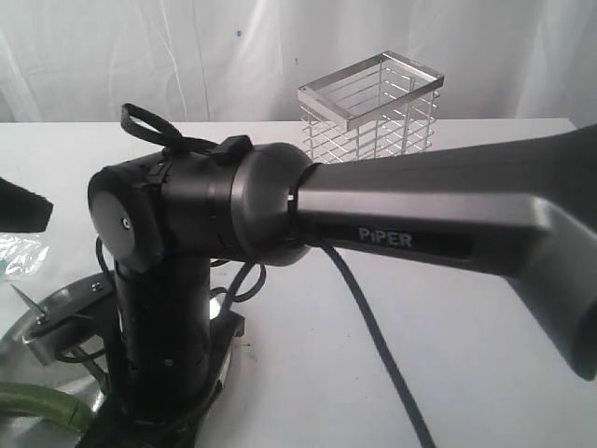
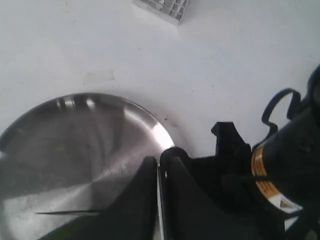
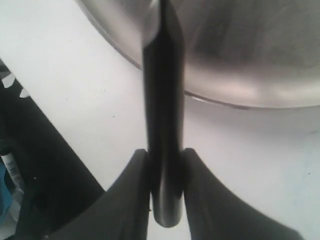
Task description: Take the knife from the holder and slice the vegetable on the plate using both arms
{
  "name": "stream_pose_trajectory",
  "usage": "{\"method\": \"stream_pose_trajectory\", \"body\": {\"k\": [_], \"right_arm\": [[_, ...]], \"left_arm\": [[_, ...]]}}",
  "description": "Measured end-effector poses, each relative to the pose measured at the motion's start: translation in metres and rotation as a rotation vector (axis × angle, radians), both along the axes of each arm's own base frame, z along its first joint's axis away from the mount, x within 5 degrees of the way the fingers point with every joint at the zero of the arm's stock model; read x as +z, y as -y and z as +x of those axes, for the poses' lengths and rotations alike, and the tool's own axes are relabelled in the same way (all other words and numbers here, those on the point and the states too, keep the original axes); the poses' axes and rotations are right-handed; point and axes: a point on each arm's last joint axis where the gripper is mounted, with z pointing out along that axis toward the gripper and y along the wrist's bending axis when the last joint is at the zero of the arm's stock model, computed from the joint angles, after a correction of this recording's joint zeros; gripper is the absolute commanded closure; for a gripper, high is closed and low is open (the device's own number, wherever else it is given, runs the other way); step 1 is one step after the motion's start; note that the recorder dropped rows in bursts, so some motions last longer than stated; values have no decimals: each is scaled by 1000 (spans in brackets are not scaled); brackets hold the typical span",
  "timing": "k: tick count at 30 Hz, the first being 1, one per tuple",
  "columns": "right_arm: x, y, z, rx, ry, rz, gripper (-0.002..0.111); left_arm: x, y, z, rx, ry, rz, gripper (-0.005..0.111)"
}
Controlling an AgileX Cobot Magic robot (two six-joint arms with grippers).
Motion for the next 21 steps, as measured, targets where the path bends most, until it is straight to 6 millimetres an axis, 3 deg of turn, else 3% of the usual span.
{"method": "stream_pose_trajectory", "body": {"k": [2,6,11,15,21], "right_arm": [[1,5,-2,23,8,-8,105],[-10,22,-3,76,49,-91,105],[-32,51,-1,73,26,-206,105],[-27,70,14,13,24,-212,105],[1,93,34,-44,67,-140,105]], "left_arm": [[-1,-1,-6,-16,-24,35,60],[-10,-14,-11,-31,-72,227,44],[-16,-27,-13,-26,-102,396,44],[-22,-24,-15,-108,-97,438,44],[-75,-16,-12,-391,-110,605,44]]}}
